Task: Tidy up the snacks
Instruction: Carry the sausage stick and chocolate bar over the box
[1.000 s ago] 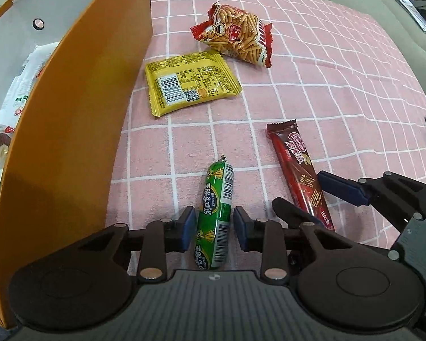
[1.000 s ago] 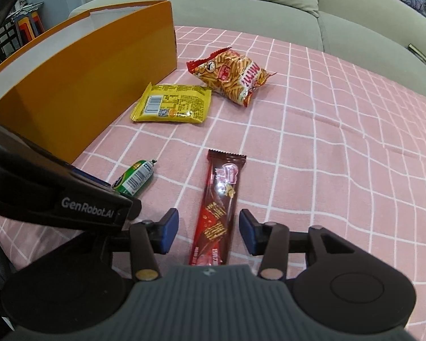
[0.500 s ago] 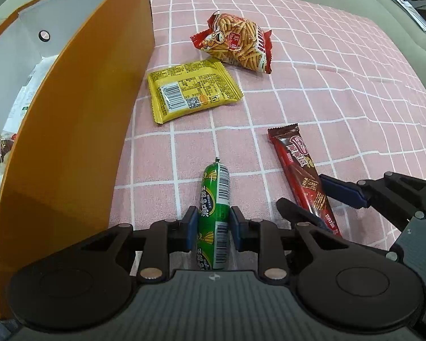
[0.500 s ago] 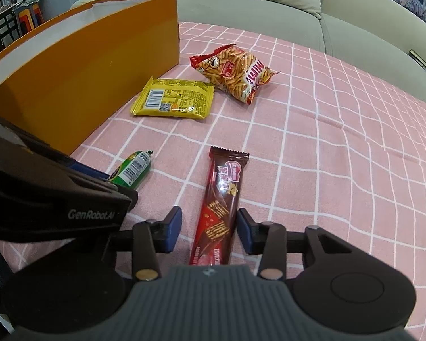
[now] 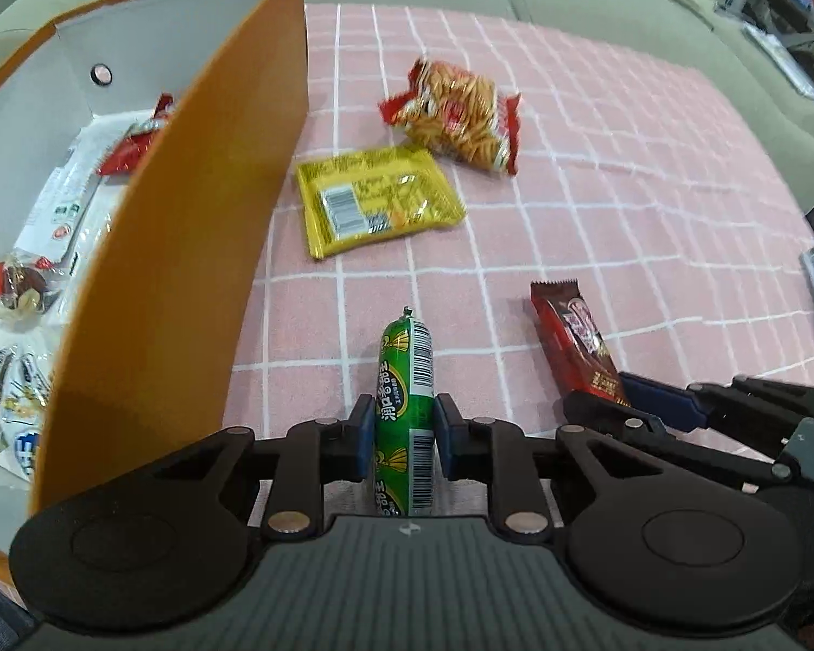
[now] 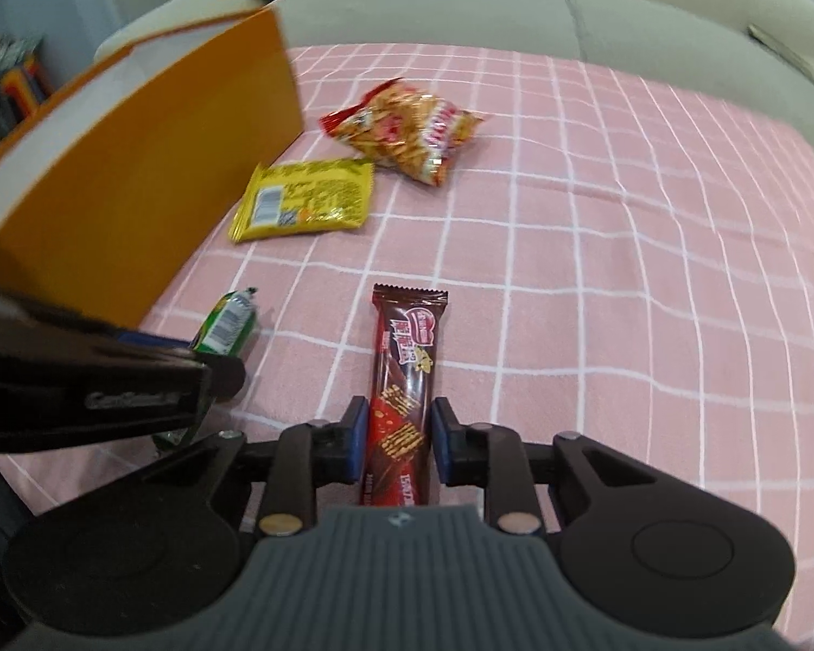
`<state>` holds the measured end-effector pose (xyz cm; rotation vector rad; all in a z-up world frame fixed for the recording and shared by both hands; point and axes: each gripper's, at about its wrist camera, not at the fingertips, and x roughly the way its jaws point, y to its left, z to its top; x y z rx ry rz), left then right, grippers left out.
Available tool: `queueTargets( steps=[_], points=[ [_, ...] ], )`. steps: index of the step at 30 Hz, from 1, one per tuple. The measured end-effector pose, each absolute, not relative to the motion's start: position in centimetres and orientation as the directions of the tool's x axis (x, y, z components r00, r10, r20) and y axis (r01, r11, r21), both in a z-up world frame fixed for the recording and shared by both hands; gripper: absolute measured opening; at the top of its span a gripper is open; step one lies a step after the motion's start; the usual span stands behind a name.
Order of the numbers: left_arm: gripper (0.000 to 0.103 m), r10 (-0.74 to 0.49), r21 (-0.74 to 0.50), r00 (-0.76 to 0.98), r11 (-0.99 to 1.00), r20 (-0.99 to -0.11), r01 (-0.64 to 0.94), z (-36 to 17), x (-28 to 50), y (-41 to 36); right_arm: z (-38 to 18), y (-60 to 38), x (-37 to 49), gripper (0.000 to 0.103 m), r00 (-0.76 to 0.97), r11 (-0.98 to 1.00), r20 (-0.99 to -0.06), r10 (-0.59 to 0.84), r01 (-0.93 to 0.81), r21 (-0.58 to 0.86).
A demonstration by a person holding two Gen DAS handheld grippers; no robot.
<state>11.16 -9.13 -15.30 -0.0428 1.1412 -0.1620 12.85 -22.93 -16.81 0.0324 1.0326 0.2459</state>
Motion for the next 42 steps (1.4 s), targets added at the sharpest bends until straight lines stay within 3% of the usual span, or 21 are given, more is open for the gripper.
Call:
queueTargets(
  steps=[13, 27, 34, 42],
  points=[
    [0.025, -0.222, -0.186, 0.501, 0.975, -0.836, 0.121, -9.1, 9.8, -7.4, -11.1, -23.4, 10.5, 0.021, 0.570, 0.956, -0.768, 0.291, -0.140, 0.258],
    [0.025, -0.225, -0.202, 0.608, 0.974, -0.762, 0.107, -2.5, 9.7, -0.8, -3.8, -17.4, 11.2, 0.021, 0.642, 0.912, -0.650, 0.406, -0.325, 0.249],
    [0.025, -0.189, -0.180, 0.609, 0.981, -0.770, 0.076, -1.2, 11.3, 4.1, -2.1, -13.1, 13.0, 0.021, 0.626, 0.880, -0.631, 0.457, -0.419, 0.222],
    [0.025, -0.162, -0.162, 0.529, 0.986, -0.833, 0.048, -2.5, 14.7, 7.9, -2.0, -7.1, 15.9, 0.021, 0.541, 0.830, -0.687, 0.485, -0.531, 0.168]
  ],
)
